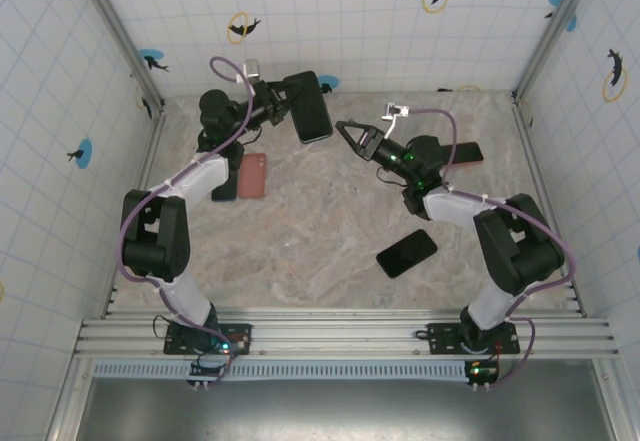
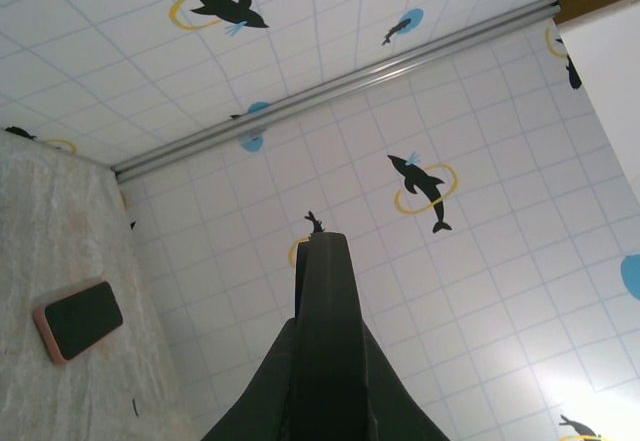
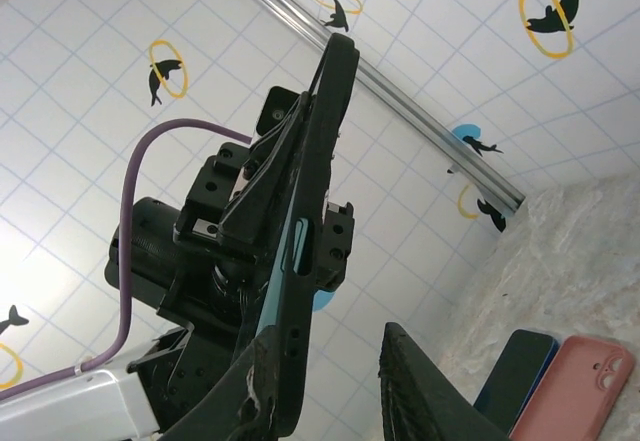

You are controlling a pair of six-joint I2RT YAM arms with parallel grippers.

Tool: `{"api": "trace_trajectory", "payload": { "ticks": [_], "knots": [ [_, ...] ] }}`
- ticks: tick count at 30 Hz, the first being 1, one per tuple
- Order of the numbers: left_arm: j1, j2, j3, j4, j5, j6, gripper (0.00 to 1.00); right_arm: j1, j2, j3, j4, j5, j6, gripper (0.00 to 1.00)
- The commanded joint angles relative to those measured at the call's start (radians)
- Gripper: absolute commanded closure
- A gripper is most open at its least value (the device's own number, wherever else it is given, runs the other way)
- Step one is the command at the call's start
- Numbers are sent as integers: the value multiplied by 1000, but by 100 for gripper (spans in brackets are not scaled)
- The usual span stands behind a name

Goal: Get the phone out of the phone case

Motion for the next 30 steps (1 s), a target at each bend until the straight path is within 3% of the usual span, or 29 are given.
{"api": "trace_trajectory", "payload": {
  "ticks": [1, 18, 30],
  "knots": [
    [5, -9, 13, 85, -15, -40, 100, 12, 25, 42, 64, -10, 25, 71],
    [3, -17, -13, 69, -10, -6, 100, 20, 40, 41, 124, -22, 67, 73],
    [6, -17, -25, 183, -24, -101, 100, 27, 62, 44, 59, -44, 52, 75]
  ]
}}
